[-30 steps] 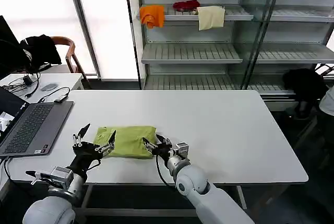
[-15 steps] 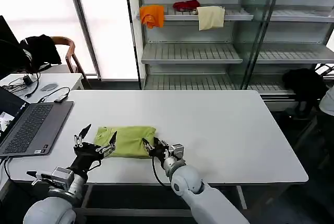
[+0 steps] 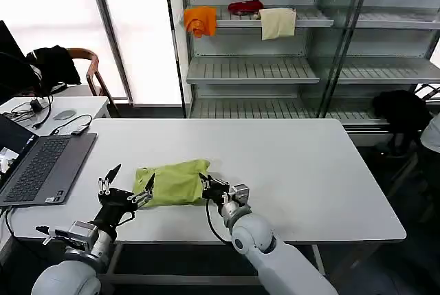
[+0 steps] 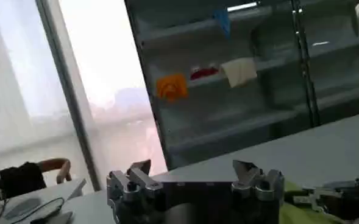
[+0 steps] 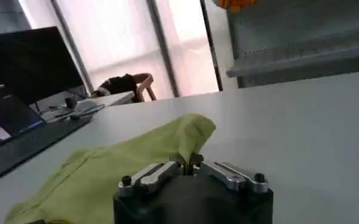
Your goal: Fold and organize the clothes.
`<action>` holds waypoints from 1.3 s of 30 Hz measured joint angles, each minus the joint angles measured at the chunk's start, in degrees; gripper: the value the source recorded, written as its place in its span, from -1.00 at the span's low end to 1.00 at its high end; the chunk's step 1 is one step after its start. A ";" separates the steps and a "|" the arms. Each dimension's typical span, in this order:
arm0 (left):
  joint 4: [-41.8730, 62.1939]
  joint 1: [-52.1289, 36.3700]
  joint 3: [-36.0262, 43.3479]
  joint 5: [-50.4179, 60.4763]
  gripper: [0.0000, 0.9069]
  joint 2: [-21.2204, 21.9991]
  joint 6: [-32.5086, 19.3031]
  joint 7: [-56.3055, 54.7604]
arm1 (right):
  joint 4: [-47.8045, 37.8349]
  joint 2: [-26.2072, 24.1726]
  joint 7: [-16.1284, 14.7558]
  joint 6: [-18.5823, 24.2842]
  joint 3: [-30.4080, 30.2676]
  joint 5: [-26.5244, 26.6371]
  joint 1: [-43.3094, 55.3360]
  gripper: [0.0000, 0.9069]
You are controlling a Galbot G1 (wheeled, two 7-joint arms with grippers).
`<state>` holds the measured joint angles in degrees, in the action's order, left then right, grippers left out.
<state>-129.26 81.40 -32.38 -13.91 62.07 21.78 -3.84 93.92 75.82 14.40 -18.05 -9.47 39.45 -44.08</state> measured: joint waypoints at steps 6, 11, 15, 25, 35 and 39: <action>-0.09 0.36 -0.08 -0.02 1.00 0.11 -0.13 -0.03 | 3.41 -4.24 -0.05 -0.27 2.72 1.17 -1.01 -1.00; -0.17 0.38 0.59 0.29 1.00 0.48 -0.14 -0.06 | 4.98 -7.77 -0.30 0.04 5.73 2.06 -2.56 1.00; -0.27 0.56 0.97 0.54 1.00 0.51 -0.14 -0.15 | 5.24 -10.05 -0.41 -0.36 8.09 1.89 -4.27 1.00; -1.55 1.24 0.89 0.32 1.00 -0.07 0.24 -0.81 | 8.64 -14.50 -1.15 -3.01 15.24 -2.68 -7.91 1.00; -4.06 3.75 2.95 0.32 1.00 0.38 -1.02 -4.96 | 19.09 -21.29 -2.15 2.05 30.17 -6.76 -20.23 1.00; -3.59 5.64 3.00 0.10 1.00 0.20 -4.28 -7.83 | 23.75 -22.19 -1.20 7.53 36.20 -8.92 -29.22 1.00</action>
<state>-132.85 87.05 -29.38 -13.81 62.27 17.50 -11.67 117.67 53.64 13.21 -10.52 26.74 30.53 -73.30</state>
